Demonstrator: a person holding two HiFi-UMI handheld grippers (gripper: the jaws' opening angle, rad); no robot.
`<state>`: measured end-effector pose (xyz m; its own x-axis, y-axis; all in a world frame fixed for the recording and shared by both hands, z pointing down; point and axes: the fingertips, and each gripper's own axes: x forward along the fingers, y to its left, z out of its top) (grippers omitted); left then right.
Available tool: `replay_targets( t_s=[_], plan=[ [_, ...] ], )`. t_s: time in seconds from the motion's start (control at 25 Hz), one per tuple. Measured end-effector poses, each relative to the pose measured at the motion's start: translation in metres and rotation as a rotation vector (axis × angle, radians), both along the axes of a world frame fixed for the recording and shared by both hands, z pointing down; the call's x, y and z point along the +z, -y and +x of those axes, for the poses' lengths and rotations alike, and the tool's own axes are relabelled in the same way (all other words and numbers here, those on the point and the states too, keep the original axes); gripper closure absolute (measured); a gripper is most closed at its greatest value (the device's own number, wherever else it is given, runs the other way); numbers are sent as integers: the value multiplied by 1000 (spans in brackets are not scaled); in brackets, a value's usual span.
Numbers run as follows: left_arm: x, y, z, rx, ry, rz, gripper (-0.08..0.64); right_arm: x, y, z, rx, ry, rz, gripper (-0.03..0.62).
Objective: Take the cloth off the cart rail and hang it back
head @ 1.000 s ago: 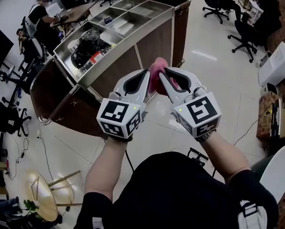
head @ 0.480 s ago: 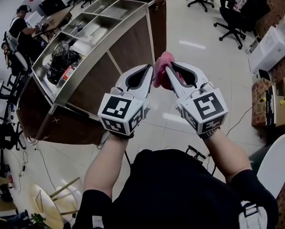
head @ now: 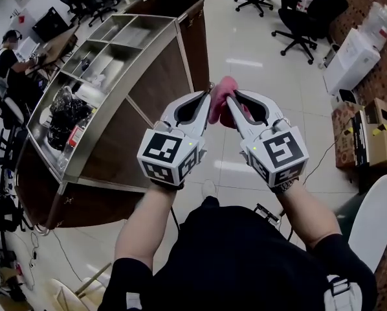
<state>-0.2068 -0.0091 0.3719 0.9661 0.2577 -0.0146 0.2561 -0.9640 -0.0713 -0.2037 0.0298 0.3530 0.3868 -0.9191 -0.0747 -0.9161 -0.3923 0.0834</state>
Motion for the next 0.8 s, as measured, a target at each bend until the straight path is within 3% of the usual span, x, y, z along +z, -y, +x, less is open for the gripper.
replay_targets(
  t_s=[0.8],
  plan=[
    [-24, 91, 157, 93, -10, -11, 563, -23, 87, 154, 107, -20, -13, 551]
  ],
)
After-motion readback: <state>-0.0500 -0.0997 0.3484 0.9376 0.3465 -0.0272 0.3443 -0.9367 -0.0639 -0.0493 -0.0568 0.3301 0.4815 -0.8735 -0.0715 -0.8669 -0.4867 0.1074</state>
